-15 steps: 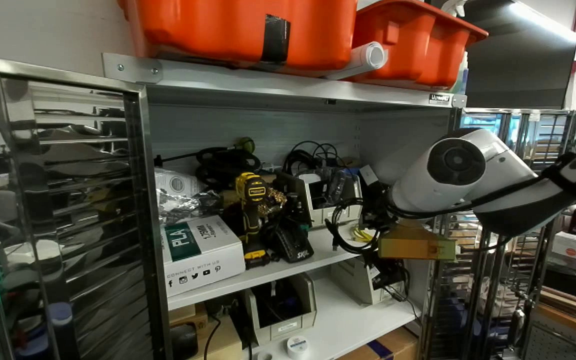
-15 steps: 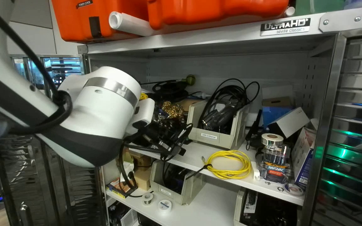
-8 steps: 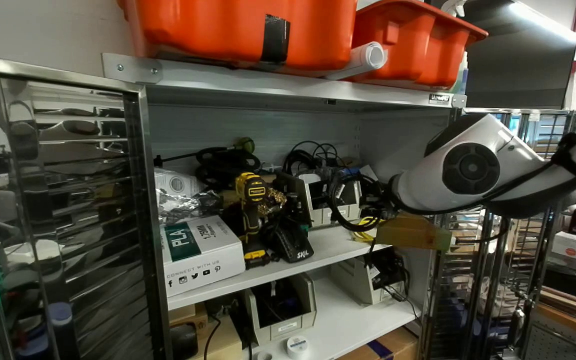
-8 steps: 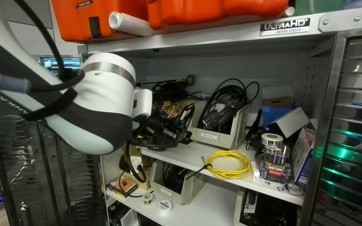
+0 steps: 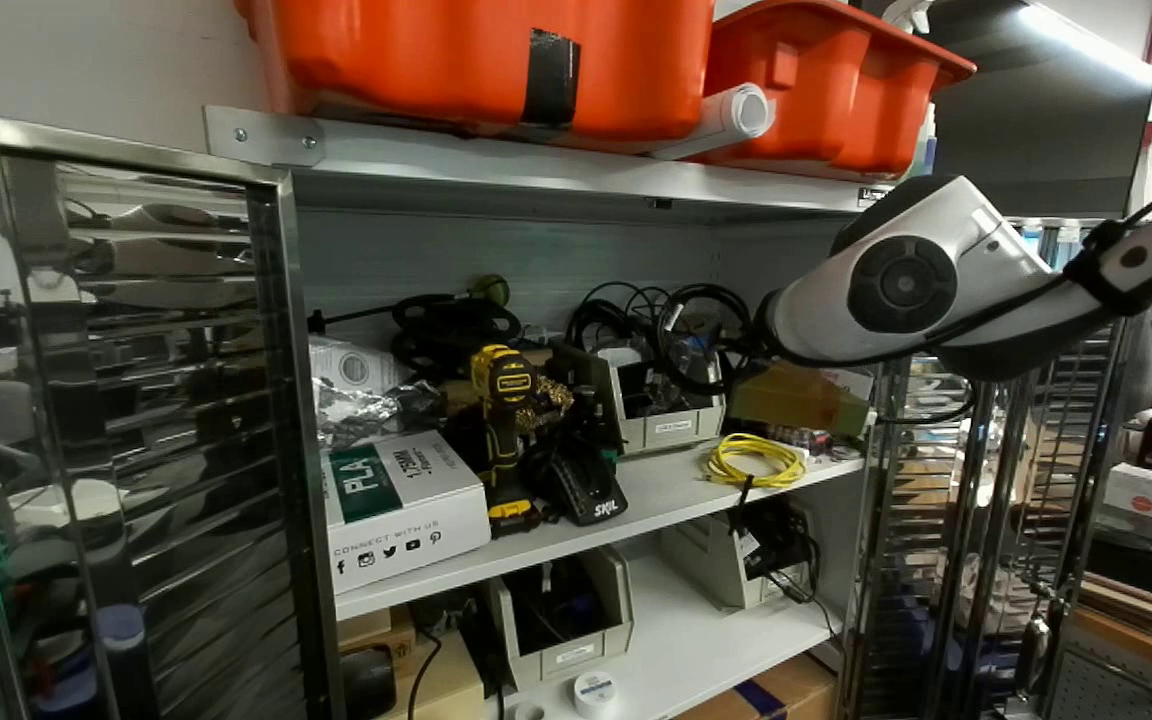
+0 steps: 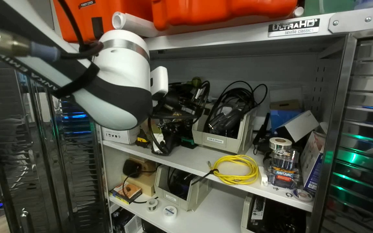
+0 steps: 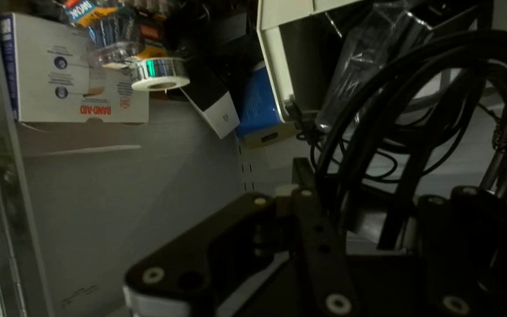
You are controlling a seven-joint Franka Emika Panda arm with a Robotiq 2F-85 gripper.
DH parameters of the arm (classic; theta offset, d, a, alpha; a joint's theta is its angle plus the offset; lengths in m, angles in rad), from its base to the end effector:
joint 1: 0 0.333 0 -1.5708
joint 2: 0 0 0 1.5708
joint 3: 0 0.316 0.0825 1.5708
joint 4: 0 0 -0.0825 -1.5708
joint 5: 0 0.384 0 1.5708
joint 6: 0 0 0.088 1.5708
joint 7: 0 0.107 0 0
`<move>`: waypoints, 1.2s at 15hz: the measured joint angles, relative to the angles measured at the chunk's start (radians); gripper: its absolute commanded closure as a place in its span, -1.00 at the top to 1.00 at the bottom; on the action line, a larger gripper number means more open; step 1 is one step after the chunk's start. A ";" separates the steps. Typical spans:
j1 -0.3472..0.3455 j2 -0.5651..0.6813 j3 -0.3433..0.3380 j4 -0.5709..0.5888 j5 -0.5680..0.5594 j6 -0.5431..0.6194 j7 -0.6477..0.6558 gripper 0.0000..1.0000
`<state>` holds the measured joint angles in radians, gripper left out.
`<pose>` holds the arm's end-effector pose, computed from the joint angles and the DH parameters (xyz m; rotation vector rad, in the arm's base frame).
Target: Pick up the black cable and put it in the box.
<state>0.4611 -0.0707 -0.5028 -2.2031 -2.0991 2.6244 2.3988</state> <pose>0.5393 -0.0049 0.4325 2.2366 -0.7305 1.7494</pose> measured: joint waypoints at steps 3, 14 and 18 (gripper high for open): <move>-0.006 0.033 -0.013 0.068 0.000 0.000 0.000 -0.98; -0.085 0.236 -0.045 0.304 0.054 0.105 0.028 -0.98; -0.128 0.315 -0.044 0.392 0.054 0.209 0.087 -0.98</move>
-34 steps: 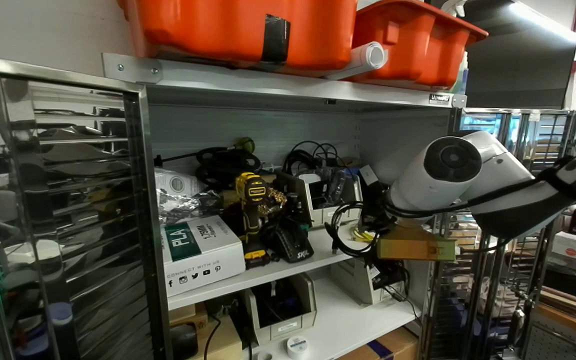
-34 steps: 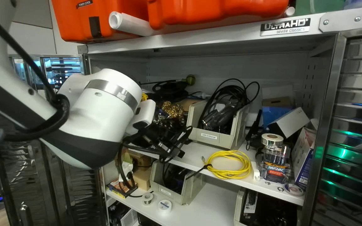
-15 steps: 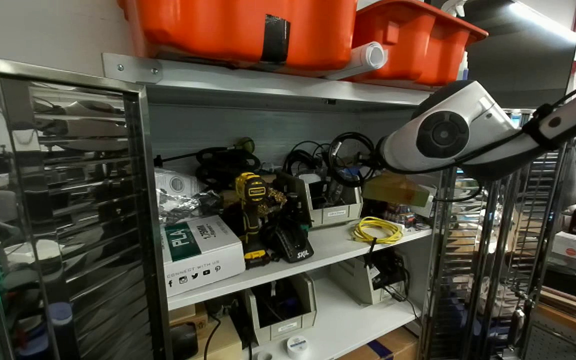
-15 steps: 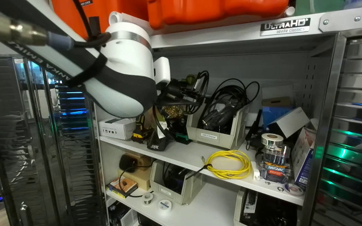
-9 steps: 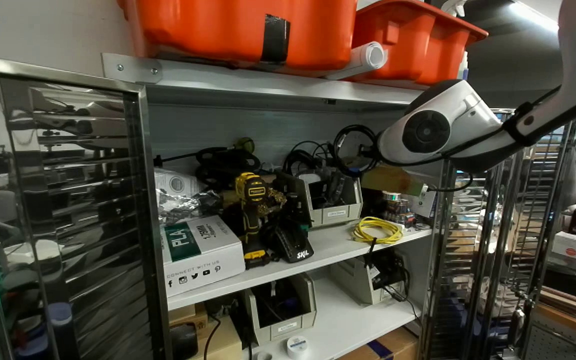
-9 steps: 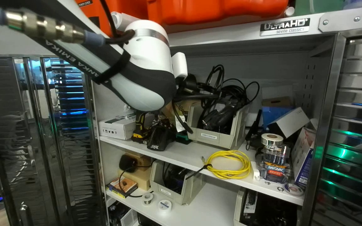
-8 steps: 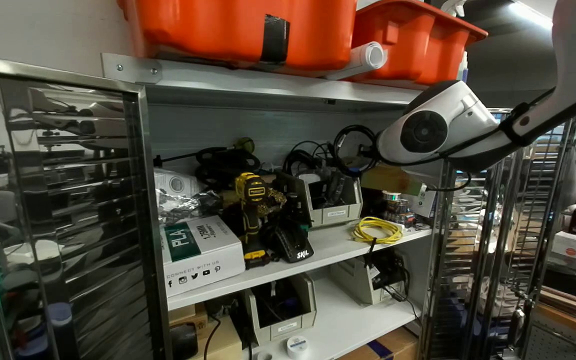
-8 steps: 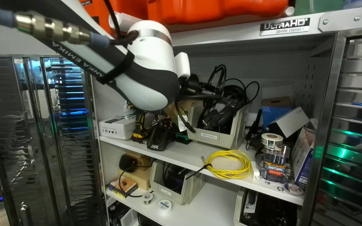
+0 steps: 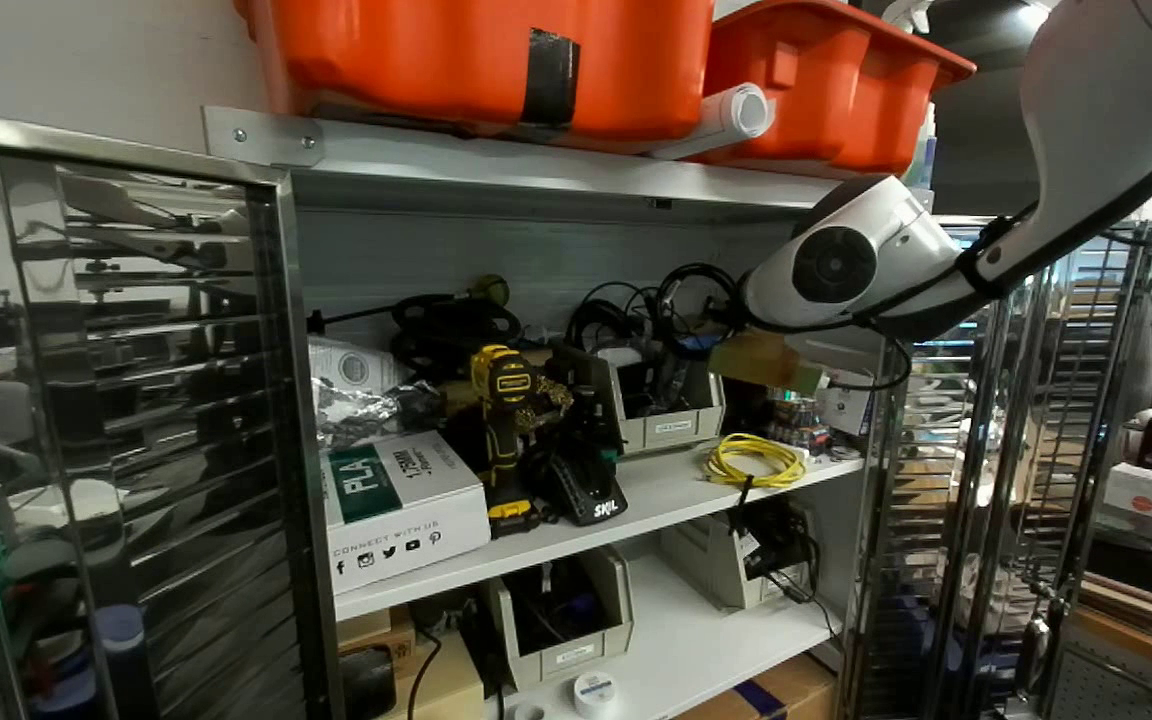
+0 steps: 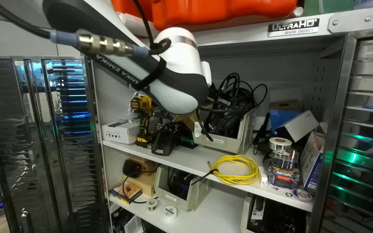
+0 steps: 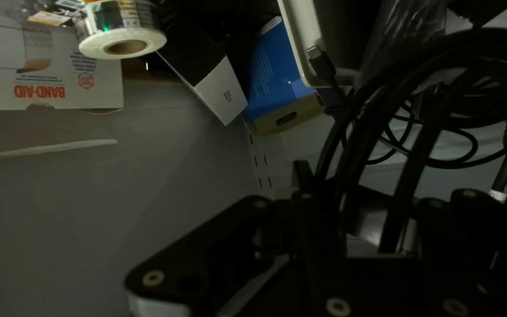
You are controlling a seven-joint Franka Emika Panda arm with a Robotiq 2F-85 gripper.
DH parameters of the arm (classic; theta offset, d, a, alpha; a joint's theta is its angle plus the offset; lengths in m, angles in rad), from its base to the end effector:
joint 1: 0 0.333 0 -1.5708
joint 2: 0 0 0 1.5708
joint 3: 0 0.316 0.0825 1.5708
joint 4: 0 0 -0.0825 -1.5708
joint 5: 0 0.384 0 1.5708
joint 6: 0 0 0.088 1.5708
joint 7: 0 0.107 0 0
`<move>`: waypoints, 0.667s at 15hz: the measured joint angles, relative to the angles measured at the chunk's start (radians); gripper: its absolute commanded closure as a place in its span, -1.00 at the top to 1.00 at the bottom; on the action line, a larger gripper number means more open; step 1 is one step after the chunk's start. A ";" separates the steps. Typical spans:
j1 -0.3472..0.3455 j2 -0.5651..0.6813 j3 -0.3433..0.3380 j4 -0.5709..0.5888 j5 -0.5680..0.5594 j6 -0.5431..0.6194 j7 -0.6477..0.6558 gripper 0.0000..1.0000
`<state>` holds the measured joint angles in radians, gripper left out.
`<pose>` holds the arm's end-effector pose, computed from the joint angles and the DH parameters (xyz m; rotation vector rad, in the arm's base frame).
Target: Pick up the black cable and put it in the box.
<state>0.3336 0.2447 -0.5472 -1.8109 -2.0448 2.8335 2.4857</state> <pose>0.6333 -0.0666 0.4482 2.1934 -0.8392 1.7902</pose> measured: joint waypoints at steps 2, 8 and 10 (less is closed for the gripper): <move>-0.024 0.043 0.002 0.050 0.004 0.067 0.018 -0.98; -0.076 0.186 0.007 0.207 0.131 0.220 -0.011 -0.98; -0.085 0.221 0.008 0.249 0.184 0.245 -0.039 -0.98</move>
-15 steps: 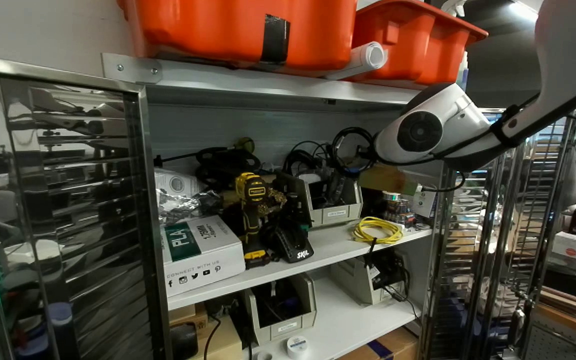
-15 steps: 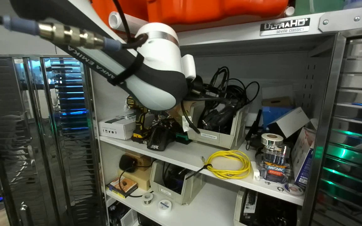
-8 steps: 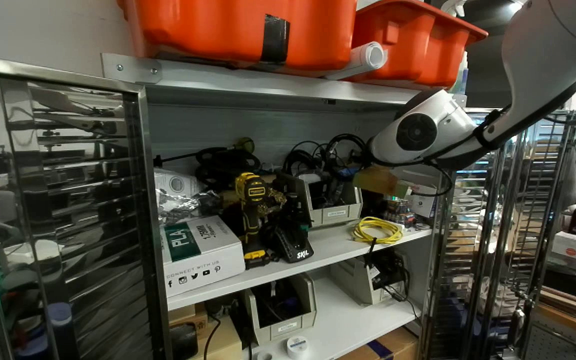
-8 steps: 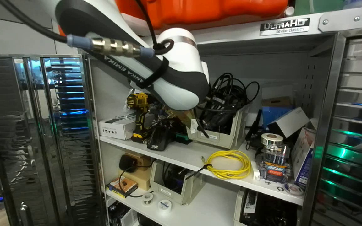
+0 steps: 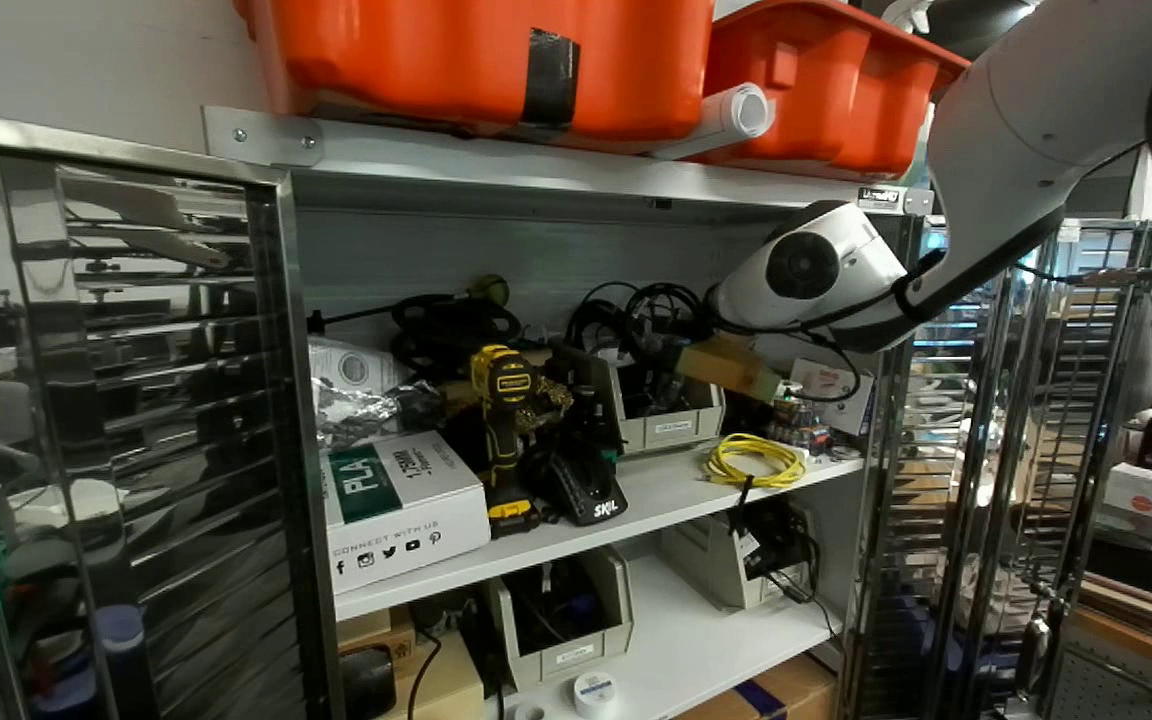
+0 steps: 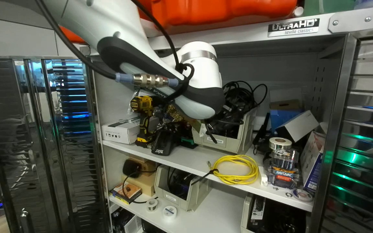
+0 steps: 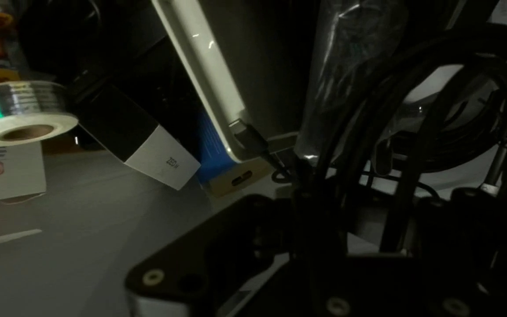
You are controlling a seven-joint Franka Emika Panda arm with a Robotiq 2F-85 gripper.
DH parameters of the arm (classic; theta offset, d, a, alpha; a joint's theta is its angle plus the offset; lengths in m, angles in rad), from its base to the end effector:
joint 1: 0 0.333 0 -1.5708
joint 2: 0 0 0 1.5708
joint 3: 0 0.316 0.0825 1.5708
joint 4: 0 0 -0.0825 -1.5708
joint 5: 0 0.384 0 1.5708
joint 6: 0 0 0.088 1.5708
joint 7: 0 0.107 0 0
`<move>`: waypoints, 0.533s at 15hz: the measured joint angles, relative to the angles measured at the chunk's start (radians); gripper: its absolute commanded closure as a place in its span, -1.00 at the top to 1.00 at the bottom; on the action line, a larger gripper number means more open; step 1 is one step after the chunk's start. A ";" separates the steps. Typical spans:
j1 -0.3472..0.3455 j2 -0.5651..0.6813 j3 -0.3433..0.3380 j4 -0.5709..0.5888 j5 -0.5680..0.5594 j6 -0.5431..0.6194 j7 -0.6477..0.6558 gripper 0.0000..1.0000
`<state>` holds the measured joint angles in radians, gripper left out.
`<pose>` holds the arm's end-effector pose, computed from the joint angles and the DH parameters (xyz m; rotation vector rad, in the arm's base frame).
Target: Pick up the black cable and put it in the box.
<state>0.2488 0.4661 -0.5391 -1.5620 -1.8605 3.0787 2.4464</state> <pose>0.6863 -0.0631 0.4312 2.3818 -0.8824 1.7669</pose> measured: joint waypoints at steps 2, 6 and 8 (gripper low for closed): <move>-0.007 0.030 0.000 0.037 0.057 0.027 -0.036 -0.98; -0.015 0.067 0.001 0.074 0.158 0.056 -0.118 -0.41; -0.017 0.073 0.002 0.081 0.183 0.073 -0.150 -0.18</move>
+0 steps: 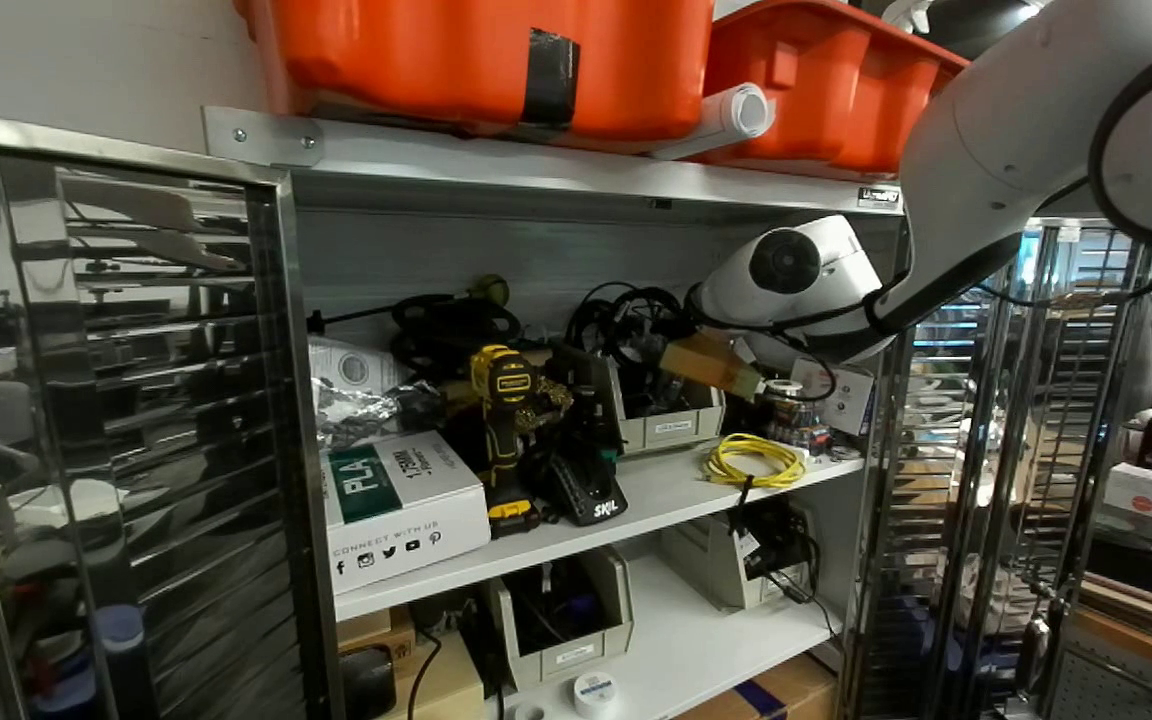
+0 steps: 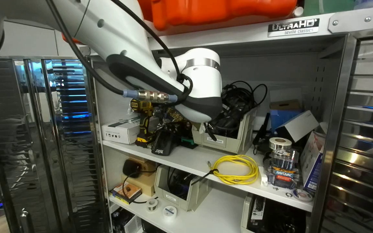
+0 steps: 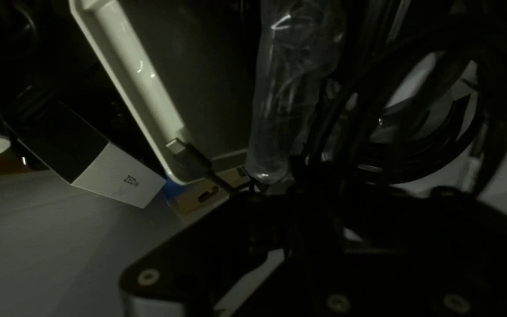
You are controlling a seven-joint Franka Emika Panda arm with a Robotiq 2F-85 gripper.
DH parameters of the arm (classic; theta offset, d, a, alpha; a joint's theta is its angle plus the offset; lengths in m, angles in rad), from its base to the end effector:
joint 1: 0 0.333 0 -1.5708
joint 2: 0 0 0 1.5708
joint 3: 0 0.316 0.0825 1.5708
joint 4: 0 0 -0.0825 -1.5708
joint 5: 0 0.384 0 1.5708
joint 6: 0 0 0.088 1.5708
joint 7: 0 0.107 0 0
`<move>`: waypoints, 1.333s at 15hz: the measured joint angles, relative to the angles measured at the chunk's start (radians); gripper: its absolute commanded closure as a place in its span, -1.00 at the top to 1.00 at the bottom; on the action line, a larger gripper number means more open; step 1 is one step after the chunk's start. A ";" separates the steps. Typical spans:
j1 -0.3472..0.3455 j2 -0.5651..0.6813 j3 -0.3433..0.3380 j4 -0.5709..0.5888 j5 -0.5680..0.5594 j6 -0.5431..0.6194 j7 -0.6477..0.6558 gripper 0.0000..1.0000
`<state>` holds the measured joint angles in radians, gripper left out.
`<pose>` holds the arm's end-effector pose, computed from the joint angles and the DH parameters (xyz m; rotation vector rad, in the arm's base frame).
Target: Pick up the black cable and put it in the box.
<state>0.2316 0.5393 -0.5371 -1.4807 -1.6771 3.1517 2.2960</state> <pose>0.7077 -0.0514 0.4323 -2.4503 0.8579 -1.7691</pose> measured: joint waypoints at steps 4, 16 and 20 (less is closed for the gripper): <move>-0.007 0.001 0.001 0.013 0.028 0.051 -0.039 0.49; -0.008 -0.009 0.000 0.012 0.035 0.155 -0.046 1.00; -0.001 -0.034 -0.003 -0.073 0.035 0.153 -0.044 1.00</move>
<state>0.2308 0.5055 -0.5397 -1.5533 -1.6420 3.3048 2.2520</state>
